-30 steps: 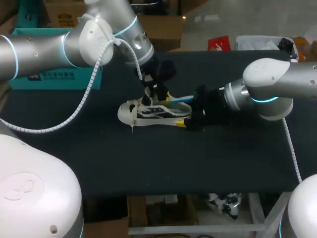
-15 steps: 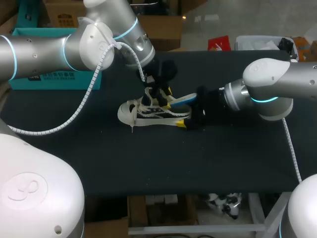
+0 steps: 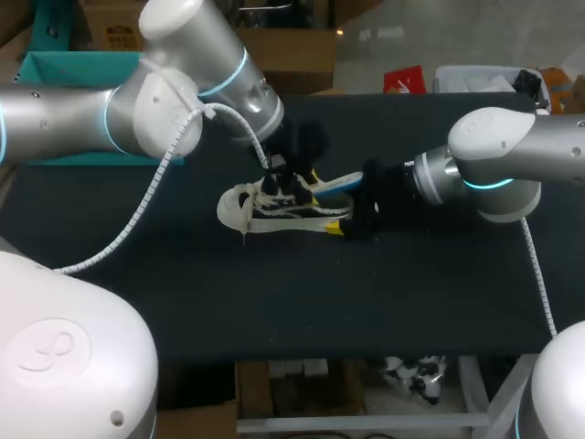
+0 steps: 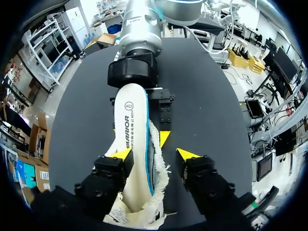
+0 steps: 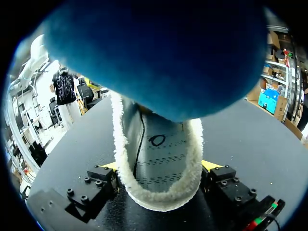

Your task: Open the shoe tongue, take the insole out of the shoe, put the insole back into the shoe, and pack the shoe into the shoebox

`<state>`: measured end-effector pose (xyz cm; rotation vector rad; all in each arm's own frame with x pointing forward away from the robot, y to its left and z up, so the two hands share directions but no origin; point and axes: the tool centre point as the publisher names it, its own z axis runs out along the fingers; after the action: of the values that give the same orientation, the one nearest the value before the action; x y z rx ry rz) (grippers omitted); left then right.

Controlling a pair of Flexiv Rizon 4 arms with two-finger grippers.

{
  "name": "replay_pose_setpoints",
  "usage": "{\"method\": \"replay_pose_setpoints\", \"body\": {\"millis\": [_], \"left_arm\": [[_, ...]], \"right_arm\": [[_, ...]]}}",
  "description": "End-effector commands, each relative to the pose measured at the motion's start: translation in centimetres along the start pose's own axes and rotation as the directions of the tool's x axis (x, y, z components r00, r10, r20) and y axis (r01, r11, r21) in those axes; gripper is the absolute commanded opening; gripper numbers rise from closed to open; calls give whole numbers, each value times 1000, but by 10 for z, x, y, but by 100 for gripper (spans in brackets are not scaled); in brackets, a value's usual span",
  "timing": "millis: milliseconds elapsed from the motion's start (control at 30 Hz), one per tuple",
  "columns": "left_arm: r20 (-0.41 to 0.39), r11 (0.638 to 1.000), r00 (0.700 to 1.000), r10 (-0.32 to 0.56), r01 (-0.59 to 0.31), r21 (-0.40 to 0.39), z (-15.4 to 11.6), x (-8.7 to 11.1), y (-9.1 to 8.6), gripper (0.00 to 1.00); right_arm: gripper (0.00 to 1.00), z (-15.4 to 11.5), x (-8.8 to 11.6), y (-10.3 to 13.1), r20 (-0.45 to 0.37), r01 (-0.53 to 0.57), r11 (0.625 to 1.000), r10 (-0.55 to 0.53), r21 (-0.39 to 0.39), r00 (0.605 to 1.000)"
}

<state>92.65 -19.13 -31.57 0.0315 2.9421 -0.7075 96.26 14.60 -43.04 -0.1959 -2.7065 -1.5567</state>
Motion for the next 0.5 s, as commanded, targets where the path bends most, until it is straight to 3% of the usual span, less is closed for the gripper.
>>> {"method": "replay_pose_setpoints", "body": {"millis": [33,500], "left_arm": [[108,1000,994,-17,17,3,10,6,-5,56],[183,998,981,-58,58,8,30,-19,-13,46]], "right_arm": [[0,5,1,-6,-1,0,1000,0,-2,1000],[0,5,1,-6,-1,0,1000,0,-2,1000]]}}
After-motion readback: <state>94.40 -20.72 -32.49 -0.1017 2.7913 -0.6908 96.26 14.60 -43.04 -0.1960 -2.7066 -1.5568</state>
